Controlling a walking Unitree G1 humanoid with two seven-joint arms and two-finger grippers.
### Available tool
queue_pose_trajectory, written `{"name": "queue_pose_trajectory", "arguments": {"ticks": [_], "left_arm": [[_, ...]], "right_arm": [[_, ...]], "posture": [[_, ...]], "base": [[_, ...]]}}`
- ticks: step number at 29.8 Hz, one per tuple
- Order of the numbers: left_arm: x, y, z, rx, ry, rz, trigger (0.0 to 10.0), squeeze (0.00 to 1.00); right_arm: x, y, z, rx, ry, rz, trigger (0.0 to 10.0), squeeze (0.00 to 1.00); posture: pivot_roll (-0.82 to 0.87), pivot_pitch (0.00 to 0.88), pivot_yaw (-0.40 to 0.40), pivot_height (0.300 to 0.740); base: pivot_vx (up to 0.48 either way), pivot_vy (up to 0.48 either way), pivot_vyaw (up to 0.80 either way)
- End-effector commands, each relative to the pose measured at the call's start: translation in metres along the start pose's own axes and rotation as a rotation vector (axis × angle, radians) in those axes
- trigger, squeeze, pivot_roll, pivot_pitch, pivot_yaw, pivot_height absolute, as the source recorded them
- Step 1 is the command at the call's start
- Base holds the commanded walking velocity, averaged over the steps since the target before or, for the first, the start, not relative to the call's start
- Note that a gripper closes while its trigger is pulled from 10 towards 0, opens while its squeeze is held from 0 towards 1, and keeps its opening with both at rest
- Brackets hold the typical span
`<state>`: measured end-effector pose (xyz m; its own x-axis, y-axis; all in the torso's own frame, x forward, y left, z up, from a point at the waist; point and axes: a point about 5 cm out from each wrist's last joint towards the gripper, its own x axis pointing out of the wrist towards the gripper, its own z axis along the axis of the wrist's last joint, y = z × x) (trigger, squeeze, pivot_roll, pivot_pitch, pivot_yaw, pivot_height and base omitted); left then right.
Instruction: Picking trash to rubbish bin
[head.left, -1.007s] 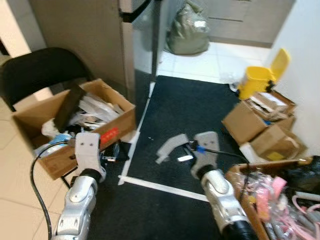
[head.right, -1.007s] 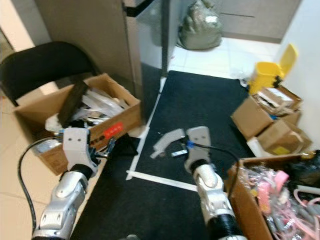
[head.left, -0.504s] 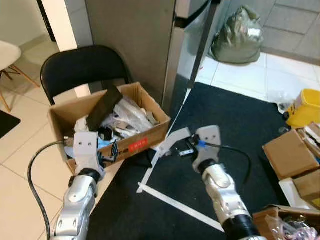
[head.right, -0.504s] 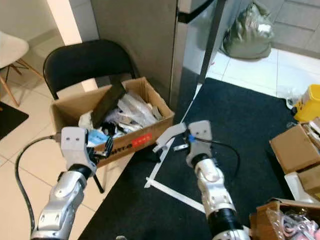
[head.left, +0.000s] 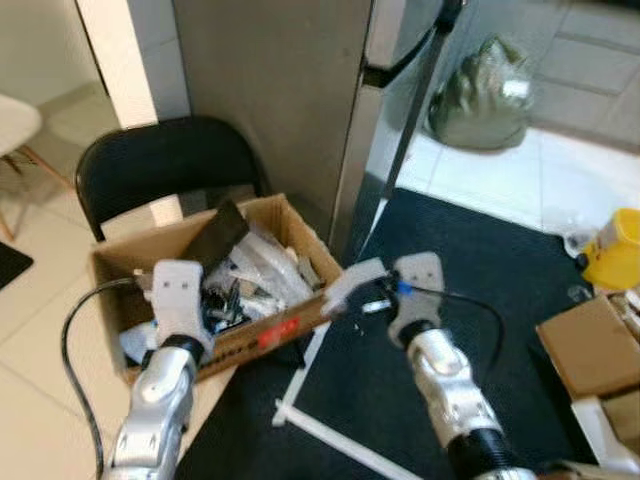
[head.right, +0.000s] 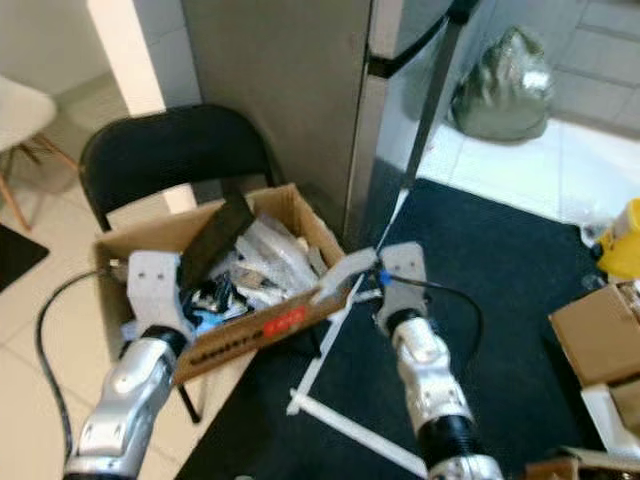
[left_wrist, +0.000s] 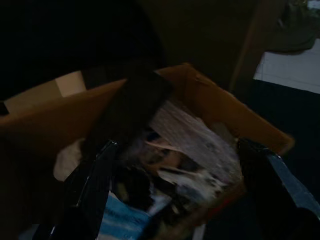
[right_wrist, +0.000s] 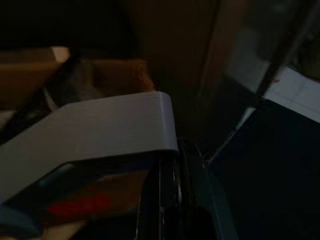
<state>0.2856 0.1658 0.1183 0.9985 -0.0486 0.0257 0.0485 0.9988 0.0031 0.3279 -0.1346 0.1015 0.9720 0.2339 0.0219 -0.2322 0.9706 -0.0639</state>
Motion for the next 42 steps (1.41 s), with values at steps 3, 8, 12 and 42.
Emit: {"name": "queue_pose_trajectory", "arguments": {"ticks": [3, 8, 12, 42], "left_arm": [[-0.001, -0.002, -0.003, 0.005, 0.018, -0.008, 10.0, 0.00], [-0.001, -0.002, -0.003, 0.006, 0.017, -0.010, 10.0, 0.00], [-0.001, -0.002, -0.001, 0.008, 0.014, -0.011, 10.0, 0.00], [-0.002, -0.006, -0.003, 0.055, 0.027, -0.022, 10.0, 0.00]], "right_arm": [[-0.002, -0.005, -0.004, -0.009, 0.014, -0.016, 10.0, 0.00], [-0.002, -0.004, -0.003, -0.012, 0.010, -0.012, 10.0, 0.00], [-0.001, -0.002, -0.002, -0.012, 0.003, -0.006, 10.0, 0.00], [0.007, -0.001, 0.008, 0.012, -0.039, 0.101, 10.0, 0.00]], "posture": [[0.07, 0.101, -0.010, 0.740], [0.07, 0.101, -0.010, 0.740], [0.07, 0.102, -0.010, 0.740], [0.08, 0.119, -0.021, 0.740]], "base": [[0.375, 0.000, 0.00], [0.376, 0.000, 0.32], [0.375, 0.000, 0.80], [0.174, 0.000, 0.20]]}}
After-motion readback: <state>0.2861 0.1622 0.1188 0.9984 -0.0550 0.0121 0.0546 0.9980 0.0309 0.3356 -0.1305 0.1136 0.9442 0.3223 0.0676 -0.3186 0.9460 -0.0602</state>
